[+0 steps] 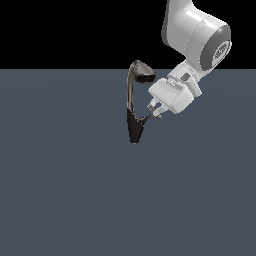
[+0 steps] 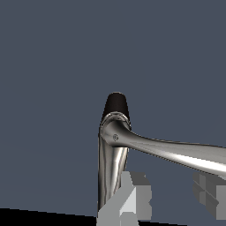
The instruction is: Turn on the faucet by rotating a designated handle.
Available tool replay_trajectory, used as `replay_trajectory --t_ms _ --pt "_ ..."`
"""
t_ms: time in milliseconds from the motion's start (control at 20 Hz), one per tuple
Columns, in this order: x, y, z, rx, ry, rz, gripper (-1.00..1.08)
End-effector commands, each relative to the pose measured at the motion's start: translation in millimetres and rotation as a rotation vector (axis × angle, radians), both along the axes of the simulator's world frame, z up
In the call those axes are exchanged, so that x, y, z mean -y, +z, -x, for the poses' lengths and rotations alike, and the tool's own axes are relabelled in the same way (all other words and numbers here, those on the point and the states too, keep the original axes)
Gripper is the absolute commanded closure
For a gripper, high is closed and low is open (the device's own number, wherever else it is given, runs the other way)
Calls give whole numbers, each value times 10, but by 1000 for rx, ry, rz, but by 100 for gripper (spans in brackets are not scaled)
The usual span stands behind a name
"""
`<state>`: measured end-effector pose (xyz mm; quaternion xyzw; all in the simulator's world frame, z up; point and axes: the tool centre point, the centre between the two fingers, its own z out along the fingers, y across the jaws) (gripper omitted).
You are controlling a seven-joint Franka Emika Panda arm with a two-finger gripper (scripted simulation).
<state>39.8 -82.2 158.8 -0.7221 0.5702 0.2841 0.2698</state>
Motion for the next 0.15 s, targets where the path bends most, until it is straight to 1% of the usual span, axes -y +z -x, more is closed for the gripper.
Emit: replay_trajectory --t_ms 0,100 --pt "473 -477 164 -56 -63 28 108" --pt "500 -506 156 -58 -64 28 108"
